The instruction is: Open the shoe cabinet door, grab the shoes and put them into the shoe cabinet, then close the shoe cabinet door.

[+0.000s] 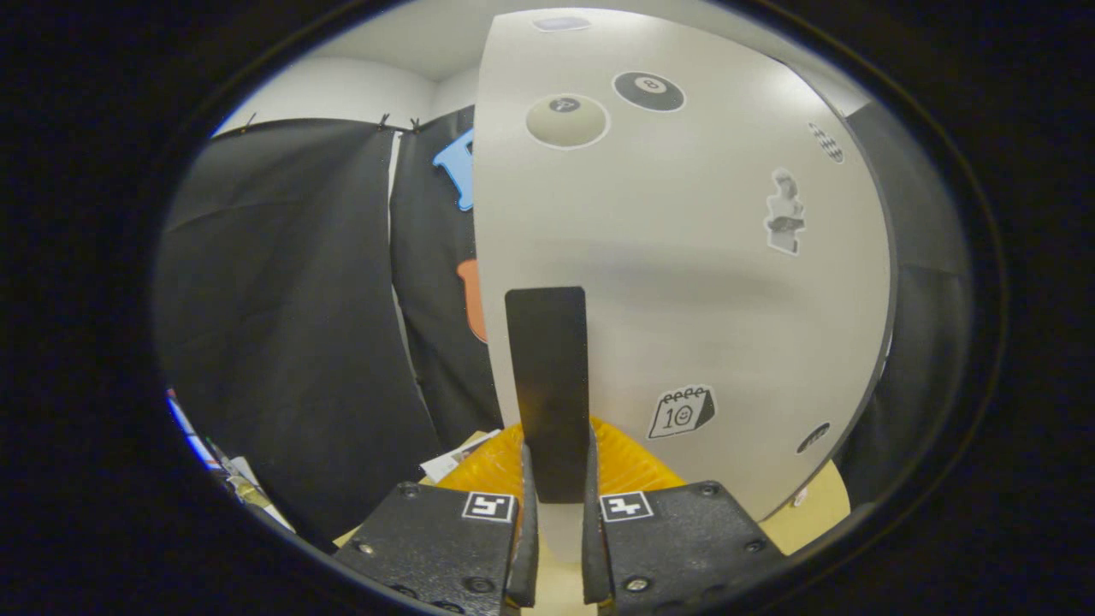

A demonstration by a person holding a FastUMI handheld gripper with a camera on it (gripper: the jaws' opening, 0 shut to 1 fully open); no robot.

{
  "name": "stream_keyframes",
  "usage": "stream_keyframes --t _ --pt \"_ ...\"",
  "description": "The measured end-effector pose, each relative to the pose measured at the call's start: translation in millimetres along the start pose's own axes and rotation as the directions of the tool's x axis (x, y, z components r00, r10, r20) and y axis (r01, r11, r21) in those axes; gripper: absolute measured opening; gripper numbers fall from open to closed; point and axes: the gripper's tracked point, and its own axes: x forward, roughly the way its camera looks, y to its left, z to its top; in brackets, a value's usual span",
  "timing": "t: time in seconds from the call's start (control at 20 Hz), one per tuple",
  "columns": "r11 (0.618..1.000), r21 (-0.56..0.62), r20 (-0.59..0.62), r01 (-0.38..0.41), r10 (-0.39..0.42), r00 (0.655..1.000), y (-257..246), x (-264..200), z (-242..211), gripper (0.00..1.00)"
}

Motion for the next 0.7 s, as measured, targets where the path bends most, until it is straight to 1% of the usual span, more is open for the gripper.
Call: stream_keyframes --t 0.2,0.3,0.45,0.55,0.65,0.7 --pt "1.0 -0.003 0.002 -0.016 0.016 1.0 -5.7 -35.7 -7.1 0.23" --pt "1.0 -0.004 0.008 -0.027 0.027 1.0 -11.1 -48.5 -10.0 0.23" --pt "0.999 0.026 0.008 -0.044 0.044 0.999 -20.0 -72.3 -14.7 0.23" --pt "0.999 0.018 0.011 -0.046 0.046 0.999 -24.4 -82.5 -15.3 0.23" --pt "0.999 0.02 0.014 -0.048 0.048 0.999 -30.4 -102.4 -18.8 0.23" --pt "0.999 0.016 0.016 -0.049 0.049 0.999 -35.2 -119.7 -23.9 0.23"
